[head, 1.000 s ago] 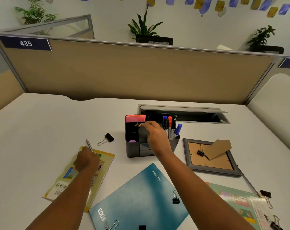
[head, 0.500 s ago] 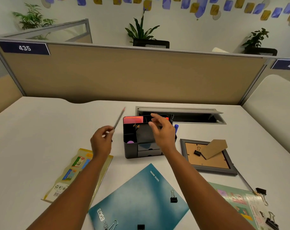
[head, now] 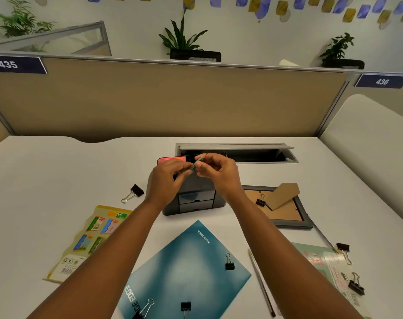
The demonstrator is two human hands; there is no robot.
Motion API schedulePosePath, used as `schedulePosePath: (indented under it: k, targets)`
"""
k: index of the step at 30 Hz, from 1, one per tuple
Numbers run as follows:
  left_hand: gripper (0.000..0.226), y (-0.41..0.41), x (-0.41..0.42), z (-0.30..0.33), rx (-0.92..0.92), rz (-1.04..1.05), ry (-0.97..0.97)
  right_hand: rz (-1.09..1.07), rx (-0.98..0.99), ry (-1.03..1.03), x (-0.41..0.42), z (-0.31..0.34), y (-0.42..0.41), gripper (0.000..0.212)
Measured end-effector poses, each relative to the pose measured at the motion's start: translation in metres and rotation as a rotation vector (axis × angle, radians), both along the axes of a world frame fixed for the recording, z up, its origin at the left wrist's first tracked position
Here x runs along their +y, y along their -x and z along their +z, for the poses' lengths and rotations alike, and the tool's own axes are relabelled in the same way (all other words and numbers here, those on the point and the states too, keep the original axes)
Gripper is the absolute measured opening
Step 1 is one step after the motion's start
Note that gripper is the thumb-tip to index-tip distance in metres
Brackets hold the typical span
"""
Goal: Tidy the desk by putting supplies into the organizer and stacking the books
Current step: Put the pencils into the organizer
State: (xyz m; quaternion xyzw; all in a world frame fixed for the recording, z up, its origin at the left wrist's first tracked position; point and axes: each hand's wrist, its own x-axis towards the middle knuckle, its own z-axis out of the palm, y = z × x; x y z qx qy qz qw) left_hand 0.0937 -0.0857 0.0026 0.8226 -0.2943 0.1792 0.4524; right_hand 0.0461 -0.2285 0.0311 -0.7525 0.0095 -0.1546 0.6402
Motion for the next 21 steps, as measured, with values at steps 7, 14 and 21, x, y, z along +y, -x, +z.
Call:
schedulePosePath:
  k: [7, 14, 21]
  targets:
    - [0.026, 0.002, -0.004, -0.002, 0.116, 0.115, 0.088, -0.182, 0.543, 0.664, -0.083, -0.012, 0.032, 0.015]
    - [0.028, 0.007, -0.011, -0.001, 0.195, 0.17, 0.067, 0.098, 1.231, 0.796, -0.092, -0.066, 0.068, 0.031]
    - [0.024, 0.005, -0.011, 0.001, 0.297, 0.319, 0.05, 0.067, 1.187, 0.978, -0.066, -0.087, 0.064, 0.027]
